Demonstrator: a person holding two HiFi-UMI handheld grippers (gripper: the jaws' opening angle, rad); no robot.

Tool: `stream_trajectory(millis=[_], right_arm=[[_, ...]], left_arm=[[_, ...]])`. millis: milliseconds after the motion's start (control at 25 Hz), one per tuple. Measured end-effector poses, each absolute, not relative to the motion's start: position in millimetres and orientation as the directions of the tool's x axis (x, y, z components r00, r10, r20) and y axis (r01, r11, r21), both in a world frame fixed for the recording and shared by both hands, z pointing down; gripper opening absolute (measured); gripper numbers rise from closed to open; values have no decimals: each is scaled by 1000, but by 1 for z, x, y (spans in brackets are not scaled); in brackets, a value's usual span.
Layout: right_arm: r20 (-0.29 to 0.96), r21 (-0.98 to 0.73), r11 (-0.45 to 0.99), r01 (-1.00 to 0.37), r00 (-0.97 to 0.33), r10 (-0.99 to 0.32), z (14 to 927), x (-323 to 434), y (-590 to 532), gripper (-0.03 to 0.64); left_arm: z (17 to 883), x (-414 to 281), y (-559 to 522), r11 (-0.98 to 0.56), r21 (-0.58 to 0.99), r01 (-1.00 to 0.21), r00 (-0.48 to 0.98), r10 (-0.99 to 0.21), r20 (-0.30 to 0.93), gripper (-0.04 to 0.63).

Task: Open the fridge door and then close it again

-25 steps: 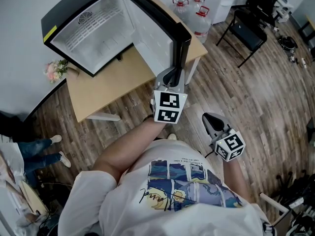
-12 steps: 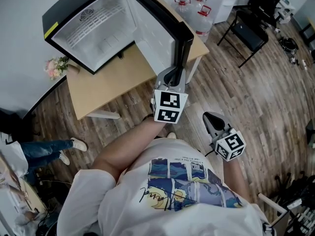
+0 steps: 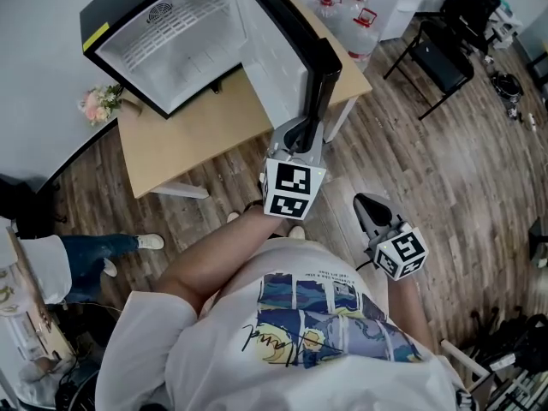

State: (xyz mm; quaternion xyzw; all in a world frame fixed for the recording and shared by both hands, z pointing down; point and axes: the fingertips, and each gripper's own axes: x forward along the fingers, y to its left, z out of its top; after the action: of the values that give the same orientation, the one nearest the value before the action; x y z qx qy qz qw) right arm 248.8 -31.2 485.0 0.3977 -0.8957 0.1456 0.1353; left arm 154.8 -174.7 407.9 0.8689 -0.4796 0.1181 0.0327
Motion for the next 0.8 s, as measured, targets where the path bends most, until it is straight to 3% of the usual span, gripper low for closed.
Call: stream_trajectory(millis=[800], right_arm=[[373, -154, 698, -700, -695, -615, 486, 210, -55, 23]], left_arm=[[409, 99, -153, -524, -74, -848, 497, -837, 227, 55]])
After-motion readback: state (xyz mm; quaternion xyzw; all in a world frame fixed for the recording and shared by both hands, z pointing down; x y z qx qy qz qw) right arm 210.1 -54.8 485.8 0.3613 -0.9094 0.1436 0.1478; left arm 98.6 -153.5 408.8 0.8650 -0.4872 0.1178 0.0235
